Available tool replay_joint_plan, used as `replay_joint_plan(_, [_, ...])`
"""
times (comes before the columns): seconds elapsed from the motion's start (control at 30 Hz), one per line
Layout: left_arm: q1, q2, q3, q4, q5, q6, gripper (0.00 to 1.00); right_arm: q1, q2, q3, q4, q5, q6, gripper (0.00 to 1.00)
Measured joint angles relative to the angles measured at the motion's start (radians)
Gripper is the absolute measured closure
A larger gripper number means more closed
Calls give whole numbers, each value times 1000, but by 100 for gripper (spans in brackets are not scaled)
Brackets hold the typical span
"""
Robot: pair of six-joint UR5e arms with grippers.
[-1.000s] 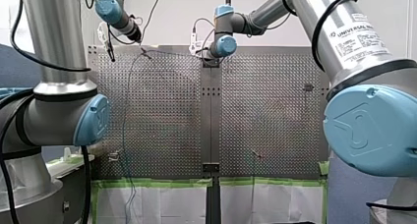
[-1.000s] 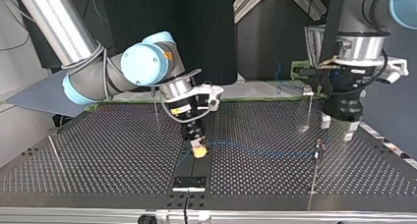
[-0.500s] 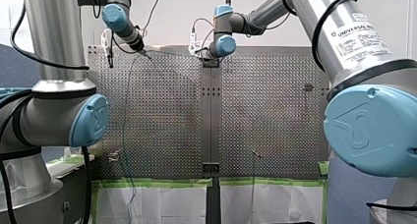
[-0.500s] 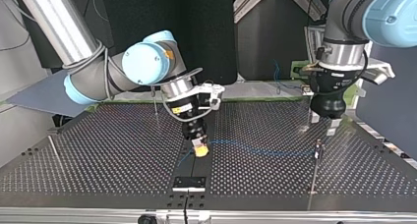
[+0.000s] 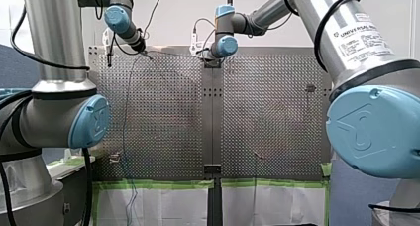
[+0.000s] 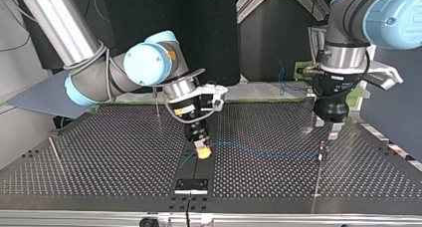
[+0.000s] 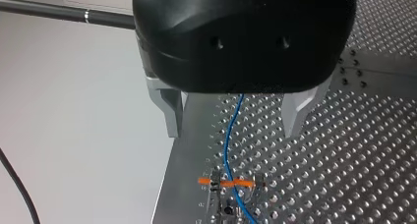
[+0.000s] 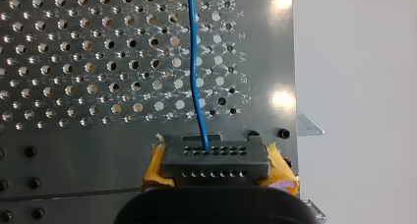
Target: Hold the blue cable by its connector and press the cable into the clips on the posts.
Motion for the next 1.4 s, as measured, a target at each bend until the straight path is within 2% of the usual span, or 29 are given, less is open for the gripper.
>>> replay_joint_plan(0.23, [0, -1, -1, 2, -4, 41, 0, 0, 0, 0, 0, 0, 0, 100])
replay_joint_plan(0.93, [-4, -3, -3, -6, -11, 33, 0, 0, 0, 0, 0, 0, 0, 100])
replay_joint_plan(1.27, [-14, -3, -3, -47, -83, 35, 0, 2, 0, 0, 1, -1, 0, 100])
replay_joint_plan(1.4, [-16, -3, -3, -52, -95, 36, 0, 2, 0, 0, 1, 0, 0, 100])
